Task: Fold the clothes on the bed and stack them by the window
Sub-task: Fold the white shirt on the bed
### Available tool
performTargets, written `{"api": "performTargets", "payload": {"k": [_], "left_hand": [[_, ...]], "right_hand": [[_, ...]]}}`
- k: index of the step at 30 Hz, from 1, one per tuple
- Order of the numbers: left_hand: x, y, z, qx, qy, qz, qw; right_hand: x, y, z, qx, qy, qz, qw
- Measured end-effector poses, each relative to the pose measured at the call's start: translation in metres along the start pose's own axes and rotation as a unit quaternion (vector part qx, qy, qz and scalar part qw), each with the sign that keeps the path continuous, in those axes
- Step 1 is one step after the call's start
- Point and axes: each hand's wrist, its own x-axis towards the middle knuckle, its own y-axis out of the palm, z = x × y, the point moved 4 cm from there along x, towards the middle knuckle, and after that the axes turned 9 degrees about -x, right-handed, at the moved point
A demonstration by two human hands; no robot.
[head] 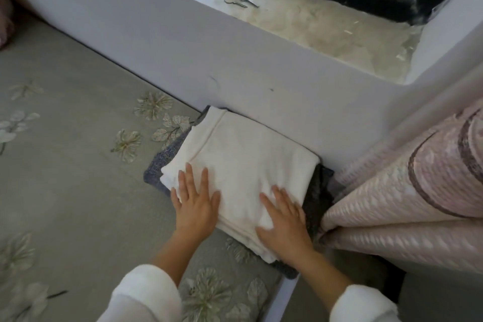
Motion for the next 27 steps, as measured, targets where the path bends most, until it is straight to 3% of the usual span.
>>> {"api": "performTargets", "payload": {"k": [4, 10, 15, 18, 22, 27], "left_hand": [[-0.019, 0.022, 0.012, -0.010, -0.025, 0.036, 0.999], [-0.004, 0.007, 0.013, -0.020, -0.046, 0.156, 0.986], [-0.056, -0.018, 0.011, -0.130, -0.049, 0.106, 0.985], [-0.115, -0.019, 0.027, -0.173, -0.103, 0.090, 0.975], [-0.208, -0.012, 0.065, -0.217, -0.182, 0.085, 0.955], [-0.318, -0.033, 0.125, -0.253, -0.245, 0.013, 0.936]], "right_hand": [[-0.001, 0.017, -0.006, -0.033, -0.025, 0.038, 0.998], [-0.003, 0.011, -0.003, -0.059, -0.029, 0.074, 0.995], [-0.023, -0.006, 0.015, -0.047, -0.036, 0.029, 0.998], [-0.050, -0.010, 0.037, -0.048, -0.081, 0.011, 0.995], [-0.101, 0.002, 0.077, -0.062, -0.141, 0.024, 0.988], [-0.167, 0.040, 0.155, -0.088, -0.223, 0.068, 0.968]]}}
